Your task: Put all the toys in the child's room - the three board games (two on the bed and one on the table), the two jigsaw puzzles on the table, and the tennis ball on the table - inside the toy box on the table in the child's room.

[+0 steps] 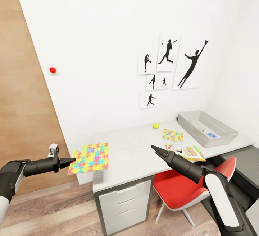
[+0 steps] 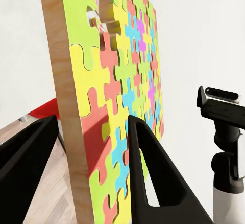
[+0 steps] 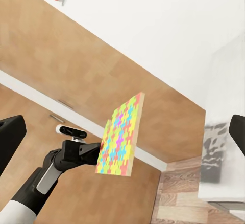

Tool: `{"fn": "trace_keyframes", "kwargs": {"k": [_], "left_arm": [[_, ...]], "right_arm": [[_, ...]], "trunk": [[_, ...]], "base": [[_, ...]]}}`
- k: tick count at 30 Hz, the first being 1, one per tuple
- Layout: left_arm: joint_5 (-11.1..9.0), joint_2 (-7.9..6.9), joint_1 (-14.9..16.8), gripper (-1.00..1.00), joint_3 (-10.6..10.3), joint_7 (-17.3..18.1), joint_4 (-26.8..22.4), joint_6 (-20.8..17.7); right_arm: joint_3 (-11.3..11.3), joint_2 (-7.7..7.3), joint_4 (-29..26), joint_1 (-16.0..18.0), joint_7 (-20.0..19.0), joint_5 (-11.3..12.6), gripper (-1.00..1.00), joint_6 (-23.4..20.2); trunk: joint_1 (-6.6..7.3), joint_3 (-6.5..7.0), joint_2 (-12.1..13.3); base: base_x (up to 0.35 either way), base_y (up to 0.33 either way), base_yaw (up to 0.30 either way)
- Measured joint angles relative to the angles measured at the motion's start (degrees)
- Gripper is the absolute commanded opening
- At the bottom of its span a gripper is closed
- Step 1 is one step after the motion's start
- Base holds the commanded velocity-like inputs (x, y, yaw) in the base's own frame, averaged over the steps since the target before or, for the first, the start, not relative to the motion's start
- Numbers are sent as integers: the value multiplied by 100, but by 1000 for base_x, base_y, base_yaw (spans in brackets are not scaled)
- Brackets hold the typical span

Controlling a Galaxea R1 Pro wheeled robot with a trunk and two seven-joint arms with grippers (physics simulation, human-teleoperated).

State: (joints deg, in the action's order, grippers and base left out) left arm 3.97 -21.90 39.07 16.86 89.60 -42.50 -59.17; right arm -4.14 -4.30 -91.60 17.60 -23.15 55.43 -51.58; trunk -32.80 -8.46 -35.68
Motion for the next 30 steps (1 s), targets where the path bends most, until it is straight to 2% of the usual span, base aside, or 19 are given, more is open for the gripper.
{"fn": "trace_keyframes", "kwargs": {"k": [5, 30], "left_arm": [[1, 2, 0, -100, 0, 0, 0, 0], [2, 0, 0, -100, 35, 0, 1, 1]], "right_arm": [[0, 1, 2, 0, 0, 0, 100, 0], [-31, -2, 6, 0, 0, -2, 100, 0]], "trunk": [[110, 55, 201], [110, -134, 203]], "base": [[0, 0, -129], [0, 0, -138]]}}
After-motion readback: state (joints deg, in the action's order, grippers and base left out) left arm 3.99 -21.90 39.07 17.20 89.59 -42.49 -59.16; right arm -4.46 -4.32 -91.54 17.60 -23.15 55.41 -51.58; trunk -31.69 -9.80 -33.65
